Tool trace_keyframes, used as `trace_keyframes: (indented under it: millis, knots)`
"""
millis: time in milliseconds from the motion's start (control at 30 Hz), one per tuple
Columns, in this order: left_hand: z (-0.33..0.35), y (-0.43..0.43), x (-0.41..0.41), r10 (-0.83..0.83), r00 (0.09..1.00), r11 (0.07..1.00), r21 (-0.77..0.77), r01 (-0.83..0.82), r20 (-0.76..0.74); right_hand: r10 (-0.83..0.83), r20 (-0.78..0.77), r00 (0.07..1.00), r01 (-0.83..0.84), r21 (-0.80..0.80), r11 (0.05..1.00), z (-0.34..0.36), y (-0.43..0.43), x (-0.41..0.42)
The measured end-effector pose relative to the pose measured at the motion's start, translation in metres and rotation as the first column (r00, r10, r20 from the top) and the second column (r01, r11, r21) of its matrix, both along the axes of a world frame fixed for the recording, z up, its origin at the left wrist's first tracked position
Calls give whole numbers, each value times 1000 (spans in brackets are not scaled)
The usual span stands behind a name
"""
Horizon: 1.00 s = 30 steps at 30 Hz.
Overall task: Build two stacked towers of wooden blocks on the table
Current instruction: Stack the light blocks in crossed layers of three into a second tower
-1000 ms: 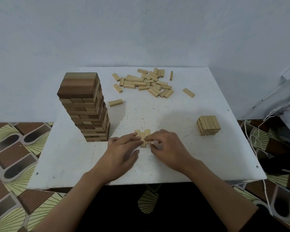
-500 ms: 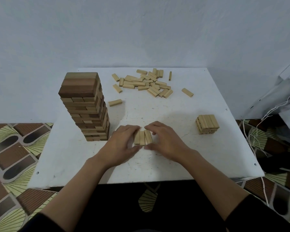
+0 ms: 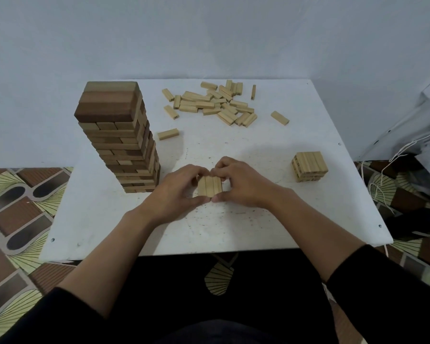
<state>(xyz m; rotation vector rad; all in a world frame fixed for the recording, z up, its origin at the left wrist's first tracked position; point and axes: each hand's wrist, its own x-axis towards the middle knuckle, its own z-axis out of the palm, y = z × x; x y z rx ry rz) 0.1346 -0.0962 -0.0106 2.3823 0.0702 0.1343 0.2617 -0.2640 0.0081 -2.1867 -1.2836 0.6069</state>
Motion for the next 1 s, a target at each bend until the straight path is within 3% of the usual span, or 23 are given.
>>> trace_keyframes:
  millis: [467,700,900,1000]
  knots:
    - [-5,-1,2,57,998,993,-105,-59,-18,-104,26,994,102,59,993,-4,-4,-6]
    - [-2,3,-5,54,997,990,-131,-60,-46,-273,-30,962,274,112,955,-7,-10,-23]
    - [-5,3,-30,102,994,993,-61,-100,26,-409,81,909,398,123,909,-13,-3,-43]
    - [-9,2,-35,135,989,990,-34,-133,57,-426,240,872,420,78,904,-19,8,-54]
